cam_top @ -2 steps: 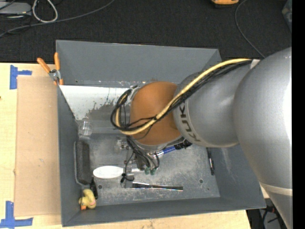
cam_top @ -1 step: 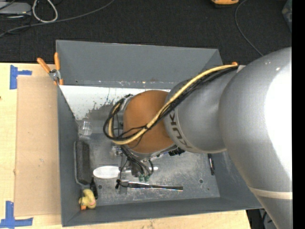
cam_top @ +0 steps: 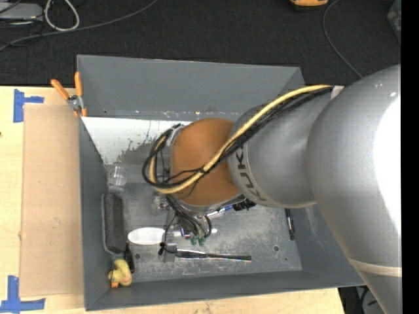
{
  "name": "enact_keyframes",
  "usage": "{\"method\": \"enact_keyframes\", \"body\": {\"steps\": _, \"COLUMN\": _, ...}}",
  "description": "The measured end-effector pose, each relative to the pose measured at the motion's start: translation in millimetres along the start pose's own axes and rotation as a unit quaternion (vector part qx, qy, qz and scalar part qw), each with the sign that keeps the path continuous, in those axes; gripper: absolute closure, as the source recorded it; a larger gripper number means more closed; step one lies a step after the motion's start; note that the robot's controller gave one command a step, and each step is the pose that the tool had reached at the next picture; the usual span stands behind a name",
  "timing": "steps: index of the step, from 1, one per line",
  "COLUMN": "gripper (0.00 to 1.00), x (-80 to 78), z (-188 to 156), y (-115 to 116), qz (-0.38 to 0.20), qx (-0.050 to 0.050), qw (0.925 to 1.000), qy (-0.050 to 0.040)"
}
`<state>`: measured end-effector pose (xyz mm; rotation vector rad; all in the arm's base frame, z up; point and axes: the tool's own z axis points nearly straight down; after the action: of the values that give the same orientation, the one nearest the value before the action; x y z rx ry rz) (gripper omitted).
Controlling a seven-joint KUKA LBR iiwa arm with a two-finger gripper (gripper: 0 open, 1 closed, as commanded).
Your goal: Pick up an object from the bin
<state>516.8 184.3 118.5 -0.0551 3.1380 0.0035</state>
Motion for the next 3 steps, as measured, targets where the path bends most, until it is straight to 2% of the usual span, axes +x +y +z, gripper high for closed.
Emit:
{"method": "enact_keyframes", "body": {"steps": 1, "gripper": 0.0, "x": 18.7, "z": 52.0, "y": -21.5, "qz": 0.07, "qx": 0.001, "qw": 0.9975, "qy": 0.0033}}
{"method": "enact_keyframes", "body": {"steps": 2, "gripper": 1.0, "x": 13.9, "z": 48.6, "y": -15.5, "qz": 0.163, "qx": -0.002, "qw": 0.9867, "qy": -0.0025}}
{"method": "enact_keyframes", "body": {"steps": 3, "gripper": 1.0, "x": 14.0, "z": 48.3, "y": -15.6, "qz": 0.163, "qx": -0.002, "qw": 0.9866, "qy": -0.0022}}
